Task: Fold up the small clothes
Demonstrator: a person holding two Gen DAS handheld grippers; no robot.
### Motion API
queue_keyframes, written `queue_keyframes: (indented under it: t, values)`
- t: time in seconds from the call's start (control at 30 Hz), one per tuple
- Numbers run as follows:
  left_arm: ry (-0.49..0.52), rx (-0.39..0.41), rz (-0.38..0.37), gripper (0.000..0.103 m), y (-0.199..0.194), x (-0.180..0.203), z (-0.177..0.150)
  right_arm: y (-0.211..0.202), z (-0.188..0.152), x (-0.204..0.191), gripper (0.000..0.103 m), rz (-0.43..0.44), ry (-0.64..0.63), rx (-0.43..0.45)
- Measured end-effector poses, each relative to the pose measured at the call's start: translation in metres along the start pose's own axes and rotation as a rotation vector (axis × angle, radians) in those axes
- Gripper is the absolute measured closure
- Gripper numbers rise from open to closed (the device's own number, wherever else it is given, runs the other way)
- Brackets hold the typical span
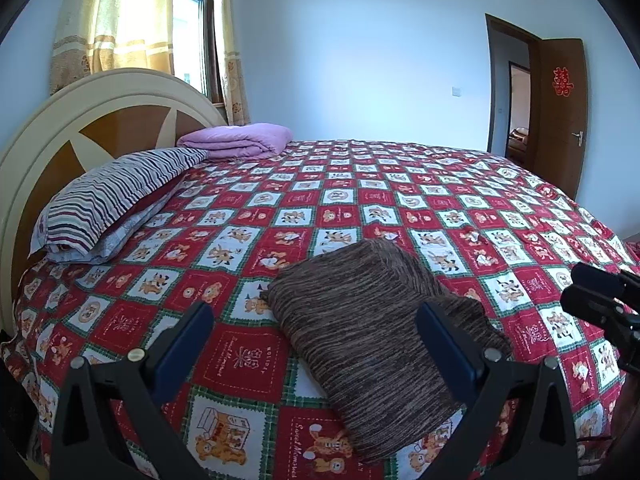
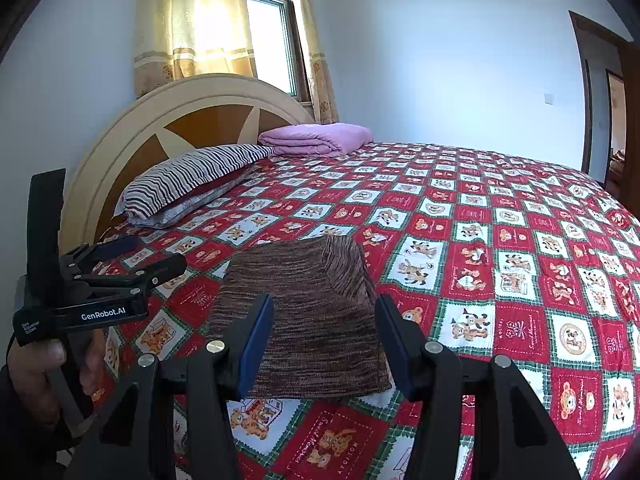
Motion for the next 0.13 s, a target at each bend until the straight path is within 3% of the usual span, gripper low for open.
queue_keyframes:
  t: [0.13]
  values:
    - [0.015, 0.007, -0.007, 0.0, -0.0001, 0.0029, -0.0001, 0.0, 0.0002, -0.0002, 0.049, -0.001, 0.002, -0.002]
Point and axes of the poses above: each gripper's, at about its wrist camera, not at the fingertips, and y roughly the way its jaws point, x to its right, z to its top, the point moved 8 cm from there along y, roughly the way its jaws point, and after that the axes turned 13 degrees about -y, right-handed, at the moved point
